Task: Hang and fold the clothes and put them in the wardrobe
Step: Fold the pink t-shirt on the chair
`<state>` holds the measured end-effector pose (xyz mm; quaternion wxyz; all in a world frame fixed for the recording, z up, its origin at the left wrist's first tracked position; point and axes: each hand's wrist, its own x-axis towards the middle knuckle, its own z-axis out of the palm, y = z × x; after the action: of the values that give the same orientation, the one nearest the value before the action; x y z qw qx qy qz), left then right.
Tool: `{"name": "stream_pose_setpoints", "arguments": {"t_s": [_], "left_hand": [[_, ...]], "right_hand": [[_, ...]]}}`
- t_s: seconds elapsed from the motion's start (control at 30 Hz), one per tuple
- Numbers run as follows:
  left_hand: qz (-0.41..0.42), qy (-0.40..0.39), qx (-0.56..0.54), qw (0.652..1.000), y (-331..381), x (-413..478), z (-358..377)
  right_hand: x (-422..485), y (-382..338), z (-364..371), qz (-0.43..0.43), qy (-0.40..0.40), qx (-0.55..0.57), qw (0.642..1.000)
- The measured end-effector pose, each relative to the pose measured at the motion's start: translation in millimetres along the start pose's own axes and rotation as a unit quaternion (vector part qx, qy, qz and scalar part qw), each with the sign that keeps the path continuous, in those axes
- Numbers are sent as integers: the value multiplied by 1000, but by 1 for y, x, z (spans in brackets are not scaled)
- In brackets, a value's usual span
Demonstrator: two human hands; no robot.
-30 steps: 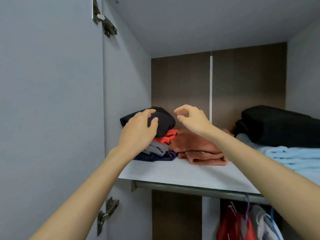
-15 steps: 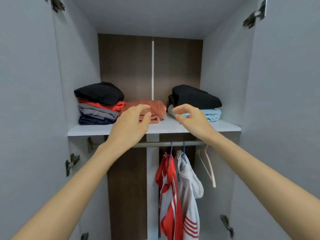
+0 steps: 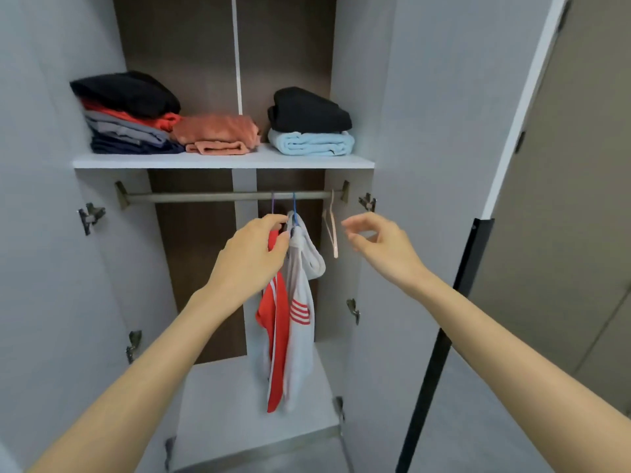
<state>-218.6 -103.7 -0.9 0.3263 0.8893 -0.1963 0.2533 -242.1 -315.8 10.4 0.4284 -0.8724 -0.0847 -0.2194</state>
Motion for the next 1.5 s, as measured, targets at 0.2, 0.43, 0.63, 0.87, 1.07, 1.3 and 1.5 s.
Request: {"name": "stream_pose_setpoints", "arguments": {"t_s": [0.2, 0.43, 0.63, 0.87, 1.07, 1.3, 1.5], "left_hand": [[47, -55, -32, 997, 42, -42, 17], [126, -169, -76, 975, 84, -92, 55], [207, -276, -122, 931, 123, -152, 99], [284, -413, -173, 848, 222, -226, 156], [359, -483, -189, 776, 329, -304, 211], [429, -544, -180, 698, 442, -398, 292], [448, -590, -153, 654, 505, -474, 361]], "right_hand": [[-80, 3, -42, 19, 29, -36, 999], [-190, 24, -69, 116, 105, -107, 982], [-300, 36, -95, 223, 152, -198, 943], [-460, 40, -142, 362, 234, -227, 874], [-587, 57, -189, 466, 297, -264, 790], [-718, 99, -242, 561, 338, -225, 721], [-805, 139, -268, 639, 354, -181, 659]]}}
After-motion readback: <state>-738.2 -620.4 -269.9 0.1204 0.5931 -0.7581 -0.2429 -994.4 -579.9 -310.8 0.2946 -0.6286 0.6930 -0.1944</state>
